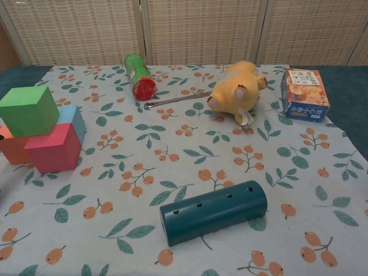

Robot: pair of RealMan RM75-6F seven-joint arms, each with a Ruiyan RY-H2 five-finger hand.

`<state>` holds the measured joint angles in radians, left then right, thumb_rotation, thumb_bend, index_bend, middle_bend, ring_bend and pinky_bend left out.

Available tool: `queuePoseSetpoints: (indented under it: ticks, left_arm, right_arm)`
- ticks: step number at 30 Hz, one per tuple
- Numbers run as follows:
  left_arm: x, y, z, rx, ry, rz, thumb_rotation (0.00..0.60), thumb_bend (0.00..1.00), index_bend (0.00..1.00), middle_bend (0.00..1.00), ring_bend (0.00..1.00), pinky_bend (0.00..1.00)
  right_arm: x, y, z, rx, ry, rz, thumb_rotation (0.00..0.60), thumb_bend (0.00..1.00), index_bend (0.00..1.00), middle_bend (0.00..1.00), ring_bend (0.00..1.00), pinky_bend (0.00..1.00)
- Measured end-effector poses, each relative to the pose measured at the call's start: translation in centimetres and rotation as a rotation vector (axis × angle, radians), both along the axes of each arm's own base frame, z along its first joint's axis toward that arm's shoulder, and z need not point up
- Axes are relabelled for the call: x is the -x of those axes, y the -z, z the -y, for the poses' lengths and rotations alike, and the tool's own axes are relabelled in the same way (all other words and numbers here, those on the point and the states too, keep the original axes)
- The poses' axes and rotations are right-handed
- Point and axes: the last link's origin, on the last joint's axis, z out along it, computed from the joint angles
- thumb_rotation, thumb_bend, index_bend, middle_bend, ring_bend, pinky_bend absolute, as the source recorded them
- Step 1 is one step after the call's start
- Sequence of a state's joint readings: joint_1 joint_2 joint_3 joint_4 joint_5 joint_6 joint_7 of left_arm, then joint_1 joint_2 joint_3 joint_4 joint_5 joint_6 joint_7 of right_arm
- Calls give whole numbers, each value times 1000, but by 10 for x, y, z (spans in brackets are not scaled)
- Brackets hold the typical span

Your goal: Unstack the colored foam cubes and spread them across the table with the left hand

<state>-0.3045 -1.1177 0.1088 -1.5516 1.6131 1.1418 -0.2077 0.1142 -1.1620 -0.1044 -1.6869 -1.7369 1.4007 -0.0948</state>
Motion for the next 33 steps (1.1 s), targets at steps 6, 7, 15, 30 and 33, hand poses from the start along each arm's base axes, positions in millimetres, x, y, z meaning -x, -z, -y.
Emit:
queuePoseSetpoints:
  ticks: [6,7,15,30,33]
  left_arm:
    - [3,4,9,29,-4,-13,600,372,0,49,182,70]
    - [3,3,10,29,-8,-19,600,370,0,35,165,72]
    - [-2,-7,19,-8,-10,-20,600,364,0,25,156,93]
    - [-36,-32,-45,-289,139,224,600,357,0,0,0,50]
    - [-40,-21,-67,-229,106,215,600,355,0,0,0,50]
  right_arm:
    - [-1,1,-2,0,-10,3,600,120,0,0,0,0]
    - [-2,1,-2,0,-11,4,600,120,0,0,0,0]
    - [-2,-1,-4,2,-15,13,600,120,0,0,0,0]
    - [-2,2,-5,-14,-15,11,600,120,0,0,0,0]
    - [0,1,-3,-4,-5,8,600,120,0,0,0,0]
